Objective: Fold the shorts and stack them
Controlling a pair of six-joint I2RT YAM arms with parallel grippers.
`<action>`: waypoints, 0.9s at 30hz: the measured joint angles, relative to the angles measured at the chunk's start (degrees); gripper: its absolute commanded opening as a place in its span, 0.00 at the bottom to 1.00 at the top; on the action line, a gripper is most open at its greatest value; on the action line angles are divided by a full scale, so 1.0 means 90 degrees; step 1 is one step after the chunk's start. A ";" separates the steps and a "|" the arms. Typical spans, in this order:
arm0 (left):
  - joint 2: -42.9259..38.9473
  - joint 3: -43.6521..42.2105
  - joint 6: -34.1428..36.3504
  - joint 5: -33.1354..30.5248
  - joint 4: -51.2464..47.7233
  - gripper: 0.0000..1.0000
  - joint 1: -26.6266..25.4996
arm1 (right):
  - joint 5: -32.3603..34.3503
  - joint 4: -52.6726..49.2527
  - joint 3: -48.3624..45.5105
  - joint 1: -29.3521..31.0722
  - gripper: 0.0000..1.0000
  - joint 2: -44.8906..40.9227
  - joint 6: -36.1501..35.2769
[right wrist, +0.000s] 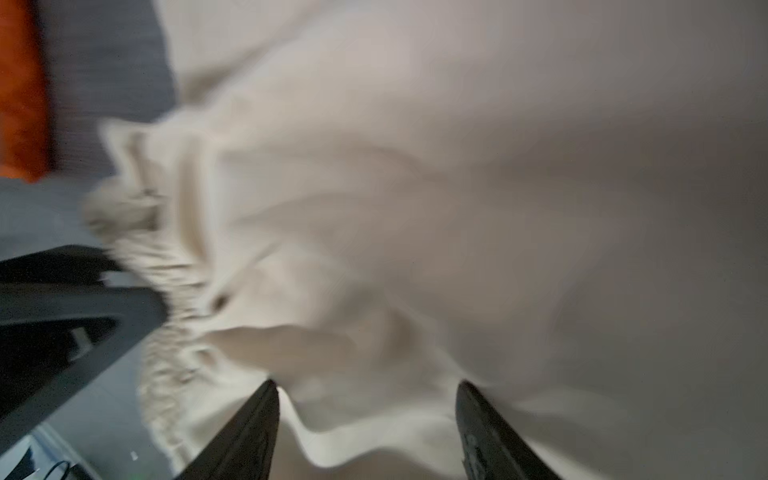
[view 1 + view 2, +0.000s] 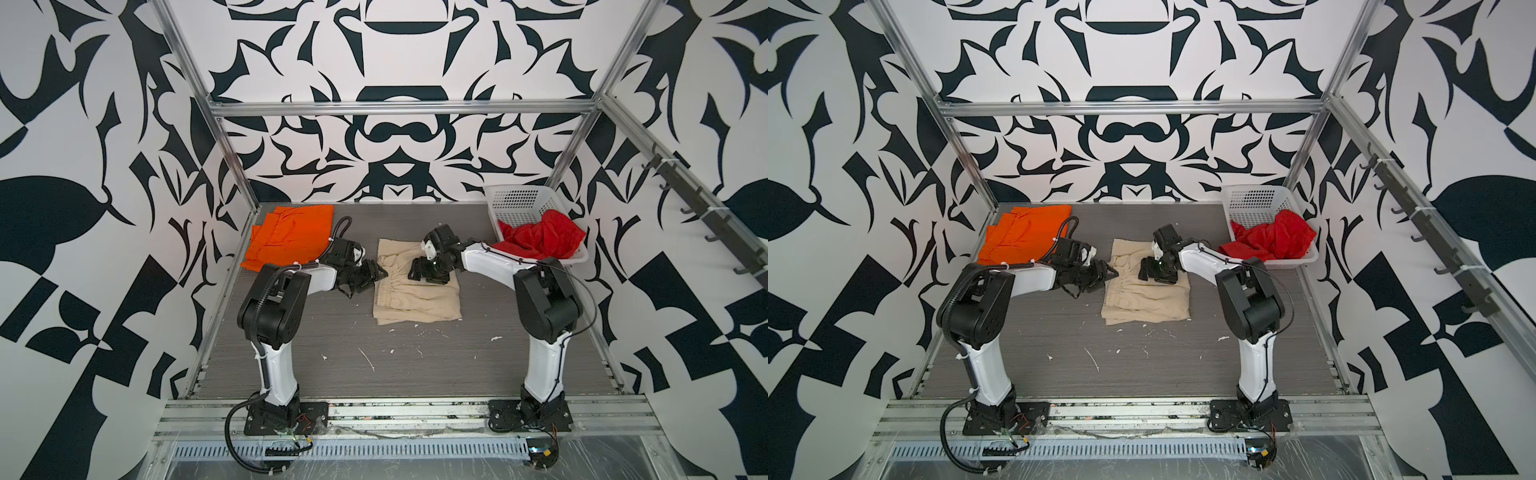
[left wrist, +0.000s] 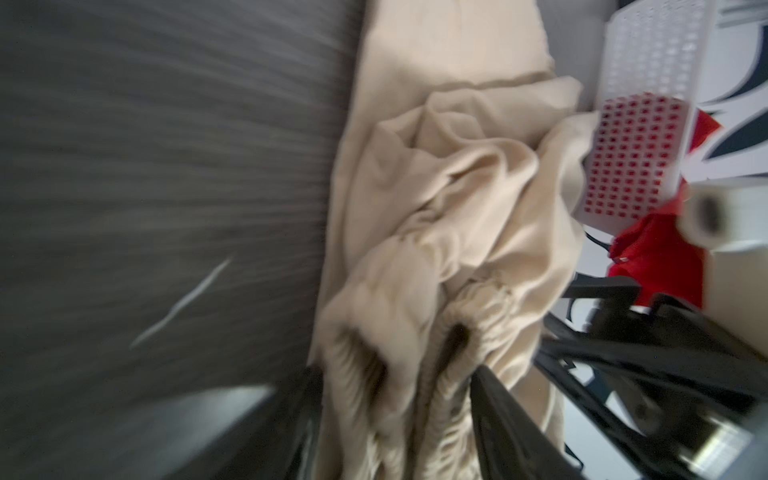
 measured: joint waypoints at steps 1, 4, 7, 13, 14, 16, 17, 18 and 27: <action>-0.0102 -0.0024 0.0007 -0.0061 -0.0146 0.78 0.0007 | 0.0005 0.0015 0.0022 -0.0017 0.70 0.0019 0.0024; -0.0491 -0.0175 -0.0046 -0.0214 -0.0457 0.84 0.0027 | 0.0216 -0.0022 0.0029 -0.0051 0.70 -0.0017 0.0049; -0.0804 -0.0318 -0.0119 -0.0253 -0.0580 0.88 0.0032 | 0.0355 -0.0090 0.0024 -0.0066 0.69 -0.0005 0.0063; -0.0685 -0.0682 -0.0447 0.0068 -0.0272 0.86 0.0036 | 0.0457 -0.0087 0.0007 -0.0049 0.68 -0.0005 0.0070; -0.0661 -0.0702 -0.0508 0.0146 -0.0141 0.86 0.0036 | 0.0459 -0.0083 0.0002 -0.0034 0.67 -0.0007 0.0075; -0.0573 -0.0707 -0.0627 0.0238 0.0078 0.86 0.0032 | 0.0461 -0.0049 -0.0024 -0.0022 0.67 -0.0012 0.0095; -0.0503 -0.0707 -0.0682 0.0323 0.0231 0.86 0.0027 | 0.0471 -0.0027 -0.0044 -0.0010 0.66 -0.0019 0.0107; -0.0444 -0.0707 -0.0741 0.0393 0.0364 0.82 0.0019 | 0.0498 -0.0002 -0.0058 0.0002 0.66 -0.0024 0.0126; 0.0163 -0.0495 -0.1151 0.0690 0.1341 0.63 -0.0238 | 0.0597 0.0255 -0.0185 0.0204 0.57 -0.0053 0.0311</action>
